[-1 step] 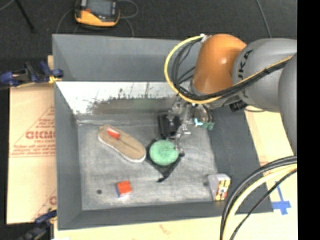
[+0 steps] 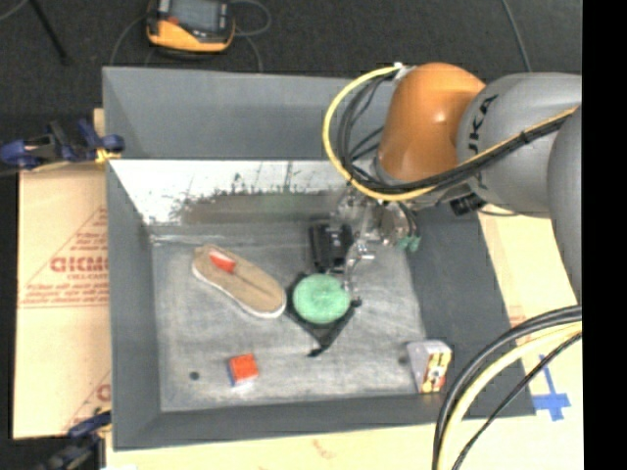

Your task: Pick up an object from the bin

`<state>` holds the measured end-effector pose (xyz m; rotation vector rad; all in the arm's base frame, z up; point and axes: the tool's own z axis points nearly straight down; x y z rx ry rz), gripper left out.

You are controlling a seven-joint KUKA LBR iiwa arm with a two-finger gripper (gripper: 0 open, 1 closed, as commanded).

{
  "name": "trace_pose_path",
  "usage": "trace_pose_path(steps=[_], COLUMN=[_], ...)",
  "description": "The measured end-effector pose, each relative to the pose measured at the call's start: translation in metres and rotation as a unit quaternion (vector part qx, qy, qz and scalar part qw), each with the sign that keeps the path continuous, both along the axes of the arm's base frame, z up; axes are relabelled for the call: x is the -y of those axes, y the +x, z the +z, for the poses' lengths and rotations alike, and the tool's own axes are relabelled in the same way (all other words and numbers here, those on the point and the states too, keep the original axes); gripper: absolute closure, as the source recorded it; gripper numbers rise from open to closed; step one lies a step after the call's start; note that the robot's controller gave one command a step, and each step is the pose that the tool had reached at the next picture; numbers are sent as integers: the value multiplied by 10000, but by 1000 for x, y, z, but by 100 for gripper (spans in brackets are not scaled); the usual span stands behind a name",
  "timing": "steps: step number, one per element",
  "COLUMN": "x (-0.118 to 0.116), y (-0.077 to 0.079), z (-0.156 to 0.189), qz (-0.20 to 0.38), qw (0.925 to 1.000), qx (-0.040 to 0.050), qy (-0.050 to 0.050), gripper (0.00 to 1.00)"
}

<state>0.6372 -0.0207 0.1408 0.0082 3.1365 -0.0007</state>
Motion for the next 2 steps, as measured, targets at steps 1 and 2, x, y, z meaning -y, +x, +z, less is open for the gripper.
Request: trace_pose_path(steps=[1, 2], x=[2, 2], y=[-26, -30], z=[-38, -43], qz=[1271, 1816], qw=[9919, 9834], qx=[51, 61], qy=[-8, -3], gripper=[0, 0])
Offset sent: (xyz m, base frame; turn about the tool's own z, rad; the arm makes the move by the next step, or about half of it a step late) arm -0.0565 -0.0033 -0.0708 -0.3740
